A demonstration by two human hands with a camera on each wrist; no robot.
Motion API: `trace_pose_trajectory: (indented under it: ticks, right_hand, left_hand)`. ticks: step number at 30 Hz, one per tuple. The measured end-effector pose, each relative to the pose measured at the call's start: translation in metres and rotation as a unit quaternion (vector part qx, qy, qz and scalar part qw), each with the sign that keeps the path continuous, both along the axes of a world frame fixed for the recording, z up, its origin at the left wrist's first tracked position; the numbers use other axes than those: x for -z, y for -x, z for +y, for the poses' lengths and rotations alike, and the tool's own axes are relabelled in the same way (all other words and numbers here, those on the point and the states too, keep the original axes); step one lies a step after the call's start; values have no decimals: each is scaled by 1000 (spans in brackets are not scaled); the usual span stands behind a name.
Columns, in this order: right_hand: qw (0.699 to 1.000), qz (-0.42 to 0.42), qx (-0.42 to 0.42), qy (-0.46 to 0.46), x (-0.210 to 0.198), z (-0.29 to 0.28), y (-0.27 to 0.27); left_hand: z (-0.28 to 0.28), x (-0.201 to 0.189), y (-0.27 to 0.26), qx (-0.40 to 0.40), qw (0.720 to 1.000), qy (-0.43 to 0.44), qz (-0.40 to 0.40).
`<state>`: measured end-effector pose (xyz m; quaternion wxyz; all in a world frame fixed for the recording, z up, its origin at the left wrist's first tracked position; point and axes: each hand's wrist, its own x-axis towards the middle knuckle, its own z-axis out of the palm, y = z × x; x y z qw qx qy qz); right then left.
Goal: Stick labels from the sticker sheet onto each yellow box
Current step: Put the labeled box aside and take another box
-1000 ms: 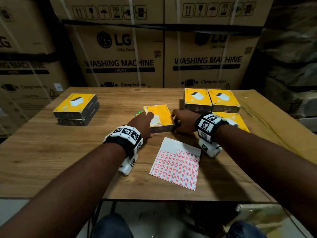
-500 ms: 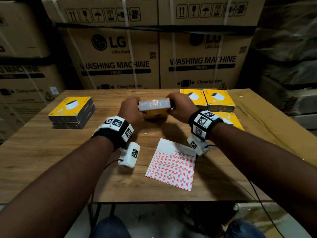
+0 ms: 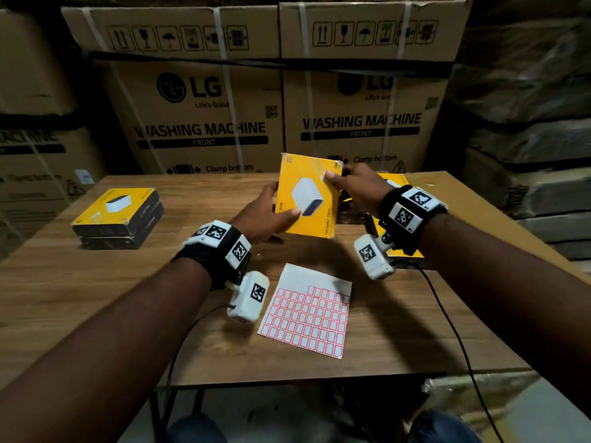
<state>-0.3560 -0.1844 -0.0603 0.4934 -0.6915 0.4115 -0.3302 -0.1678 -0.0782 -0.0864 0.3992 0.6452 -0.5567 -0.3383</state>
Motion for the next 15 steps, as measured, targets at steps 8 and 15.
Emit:
trace_pose_trajectory:
  ticks: [8, 15]
  right_hand:
    - [968, 226, 109, 15, 30, -25, 32]
    - [951, 284, 115, 30, 25, -21, 66]
  left_hand:
    - [-20, 3, 47, 31, 991, -73, 109]
    - [-34, 6, 84, 57, 988, -106, 97]
